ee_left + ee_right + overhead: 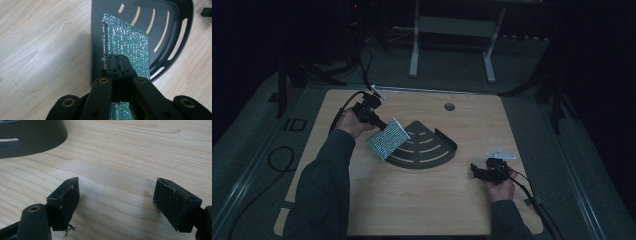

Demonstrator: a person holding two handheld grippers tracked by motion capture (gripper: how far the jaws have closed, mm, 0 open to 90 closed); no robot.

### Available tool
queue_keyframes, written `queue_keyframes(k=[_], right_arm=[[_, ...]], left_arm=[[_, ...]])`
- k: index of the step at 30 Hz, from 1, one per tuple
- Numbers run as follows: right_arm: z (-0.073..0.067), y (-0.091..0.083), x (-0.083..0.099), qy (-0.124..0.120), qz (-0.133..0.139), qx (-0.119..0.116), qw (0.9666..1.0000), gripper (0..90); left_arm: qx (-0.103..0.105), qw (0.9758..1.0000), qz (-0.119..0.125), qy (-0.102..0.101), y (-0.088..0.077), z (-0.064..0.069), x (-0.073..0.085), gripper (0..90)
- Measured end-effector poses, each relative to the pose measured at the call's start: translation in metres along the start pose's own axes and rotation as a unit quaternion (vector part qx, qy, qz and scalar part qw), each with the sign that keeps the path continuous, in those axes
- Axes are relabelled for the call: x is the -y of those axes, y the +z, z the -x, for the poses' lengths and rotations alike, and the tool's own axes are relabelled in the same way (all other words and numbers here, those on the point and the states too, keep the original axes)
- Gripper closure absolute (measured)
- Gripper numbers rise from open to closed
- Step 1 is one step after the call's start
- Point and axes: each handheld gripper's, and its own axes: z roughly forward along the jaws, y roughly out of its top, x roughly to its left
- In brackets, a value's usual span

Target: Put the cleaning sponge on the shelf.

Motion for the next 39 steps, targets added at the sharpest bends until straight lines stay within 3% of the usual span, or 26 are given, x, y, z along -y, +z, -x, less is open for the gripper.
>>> queue_keyframes(k=[13, 39], right_arm=[[0.000, 0.000, 0.000, 0.000, 0.000, 0.000, 1.0000, 20.4], [0.001, 0.001, -0.001, 0.000, 0.001, 0.000, 1.0000, 20.4]], left_arm=[[-0.010, 0.9999, 0.001, 0.006, 0.003, 0.005, -0.016, 90.0], [-0.025, 0.9996, 0.007, 0.005, 0.021, 0.002, -0.020, 90.0]])
